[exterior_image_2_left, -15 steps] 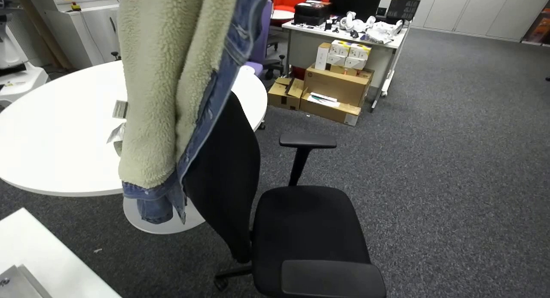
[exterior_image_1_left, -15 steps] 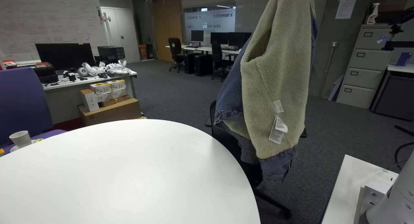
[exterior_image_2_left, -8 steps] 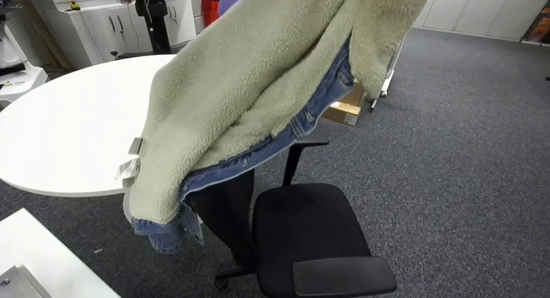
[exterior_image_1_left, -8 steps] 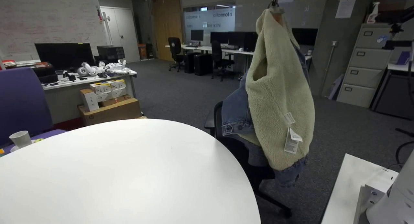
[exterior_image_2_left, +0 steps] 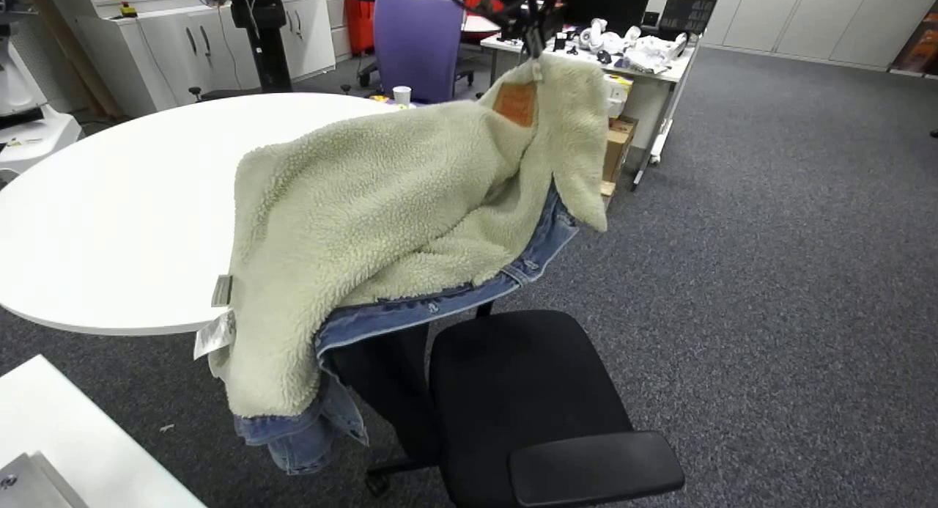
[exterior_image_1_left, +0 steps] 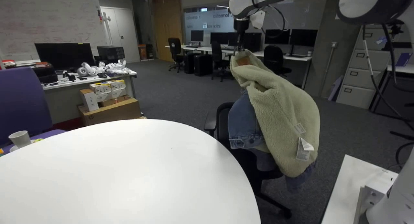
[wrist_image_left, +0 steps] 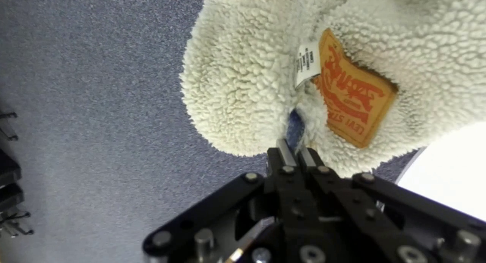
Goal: Put the blue jacket on the backrest of the black chair
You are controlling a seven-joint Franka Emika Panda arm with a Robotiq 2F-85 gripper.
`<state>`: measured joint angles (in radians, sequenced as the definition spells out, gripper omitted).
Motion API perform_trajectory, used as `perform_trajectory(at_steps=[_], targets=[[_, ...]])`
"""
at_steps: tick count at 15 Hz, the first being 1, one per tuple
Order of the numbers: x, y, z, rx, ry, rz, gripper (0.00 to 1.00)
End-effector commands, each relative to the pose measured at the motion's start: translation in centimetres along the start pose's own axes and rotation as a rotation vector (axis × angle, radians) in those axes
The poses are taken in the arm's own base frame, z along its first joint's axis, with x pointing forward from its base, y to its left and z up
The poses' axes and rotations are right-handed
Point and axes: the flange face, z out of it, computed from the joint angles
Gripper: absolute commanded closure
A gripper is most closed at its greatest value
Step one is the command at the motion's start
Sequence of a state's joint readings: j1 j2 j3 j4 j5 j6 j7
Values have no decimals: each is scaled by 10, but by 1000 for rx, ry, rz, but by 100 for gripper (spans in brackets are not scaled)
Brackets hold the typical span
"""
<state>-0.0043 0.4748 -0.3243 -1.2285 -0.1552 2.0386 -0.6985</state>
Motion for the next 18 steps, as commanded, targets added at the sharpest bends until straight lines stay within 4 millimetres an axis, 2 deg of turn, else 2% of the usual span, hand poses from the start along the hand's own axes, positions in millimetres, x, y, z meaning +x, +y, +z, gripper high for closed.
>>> perform_trajectory(at_steps=[1,3,5,7,8,9,11,12,14,18], targets=[[21,-69,49,46,-43,-118,99],[28,-113,77,91,-70,-181,99],[25,-152,104,157,-93,-207,99],[18,-177,124,218,-109,-213,99],[13,-186,132,250,-113,-221,71],[9,-191,137,265,-119,-223,70],[4,-193,142,288,-122,-217,55],[2,-190,140,296,-118,-208,47],[2,-171,118,292,-68,-176,32],[6,-122,37,210,107,-119,3]])
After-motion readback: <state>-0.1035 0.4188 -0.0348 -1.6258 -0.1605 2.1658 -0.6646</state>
